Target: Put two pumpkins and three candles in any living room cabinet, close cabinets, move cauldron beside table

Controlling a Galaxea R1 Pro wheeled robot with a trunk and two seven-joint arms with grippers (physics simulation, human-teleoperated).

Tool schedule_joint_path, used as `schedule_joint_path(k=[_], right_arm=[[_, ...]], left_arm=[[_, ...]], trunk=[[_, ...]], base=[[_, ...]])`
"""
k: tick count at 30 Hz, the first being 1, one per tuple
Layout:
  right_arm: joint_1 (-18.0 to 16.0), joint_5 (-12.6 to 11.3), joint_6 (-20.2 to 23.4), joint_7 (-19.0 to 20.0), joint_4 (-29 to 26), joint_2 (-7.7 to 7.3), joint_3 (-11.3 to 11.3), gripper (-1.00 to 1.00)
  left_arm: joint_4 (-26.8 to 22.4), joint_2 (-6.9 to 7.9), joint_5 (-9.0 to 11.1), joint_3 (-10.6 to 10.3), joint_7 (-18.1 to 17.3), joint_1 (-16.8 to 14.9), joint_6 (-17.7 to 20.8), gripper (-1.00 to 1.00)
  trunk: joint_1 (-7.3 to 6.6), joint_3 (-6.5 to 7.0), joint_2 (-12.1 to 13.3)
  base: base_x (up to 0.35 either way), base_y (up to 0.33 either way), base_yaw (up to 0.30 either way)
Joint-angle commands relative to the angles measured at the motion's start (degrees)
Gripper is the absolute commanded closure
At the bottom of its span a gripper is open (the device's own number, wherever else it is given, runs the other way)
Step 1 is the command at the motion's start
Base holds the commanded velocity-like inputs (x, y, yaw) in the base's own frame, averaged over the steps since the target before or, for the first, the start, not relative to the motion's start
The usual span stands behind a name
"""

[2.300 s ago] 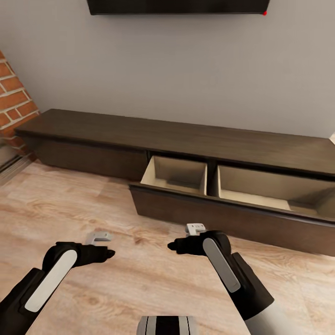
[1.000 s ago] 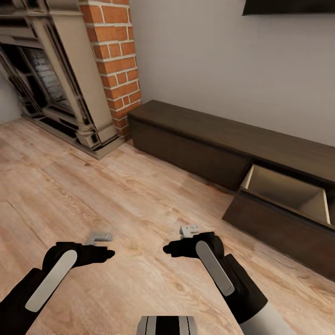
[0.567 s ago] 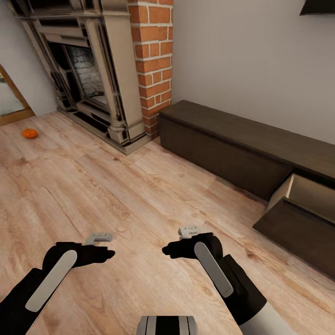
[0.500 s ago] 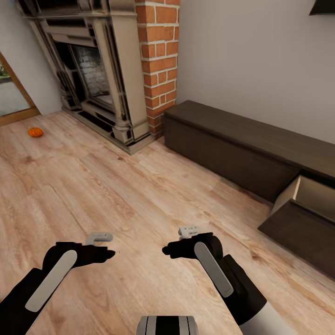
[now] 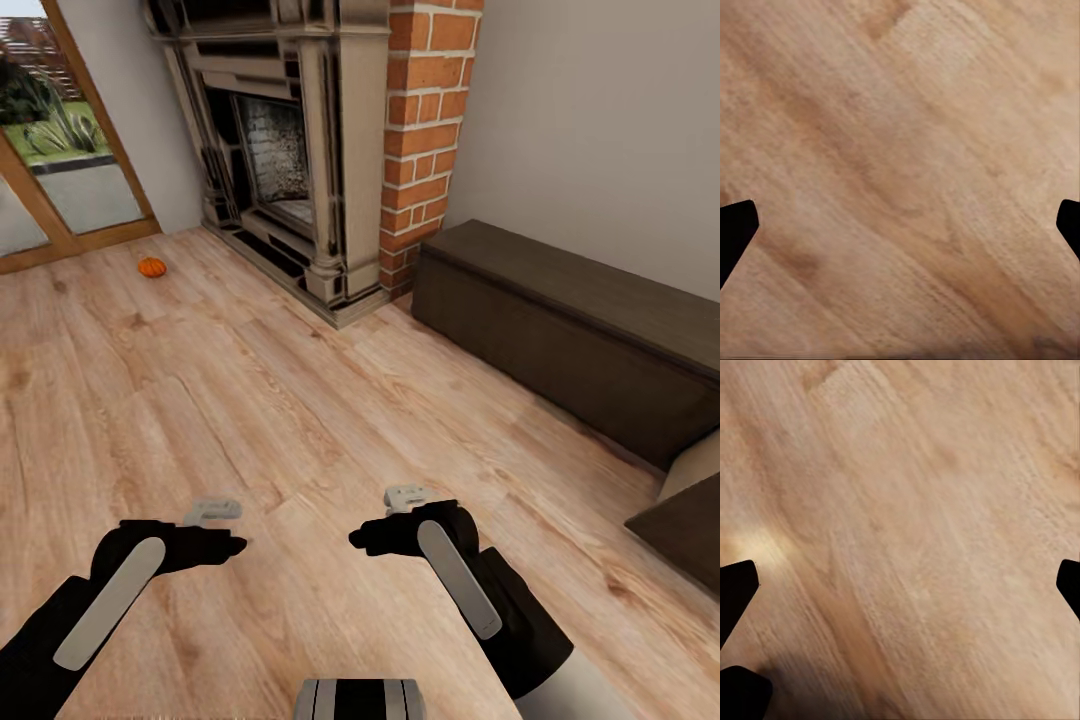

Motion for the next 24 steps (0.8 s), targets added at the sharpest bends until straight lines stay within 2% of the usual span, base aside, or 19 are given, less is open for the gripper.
schedule_joint_path(k=[1, 19, 24], right_arm=[[0.0, -0.6, 0.1, -0.6, -0.1, -0.01, 0.0, -1.00], [0.0, -0.6, 0.1, -0.6, -0.1, -0.01, 0.1, -1.00], [0.0, -0.5, 0.1, -0.6, -0.1, -0.01, 1.3, -1.00]], left_arm=[[-0.1, 0.05, 0.6, 0.0, 0.6, -0.1, 0.1, -1.00], [2.0, -0.03, 0.7, -0.2, 0.6, -0.4, 0.1, -1.00], [3.0, -0.04, 0.7, -0.1, 0.6, -0.5, 0.1, -1.00]], trunk=[[-0.01, -0.04, 0.0], [-0.45, 3.72, 0.2], [-0.58, 4.83, 0.3]], base=[[0.000, 0.012, 0.284], [0.000, 0.002, 0.280], [0.000, 0.000, 0.262]])
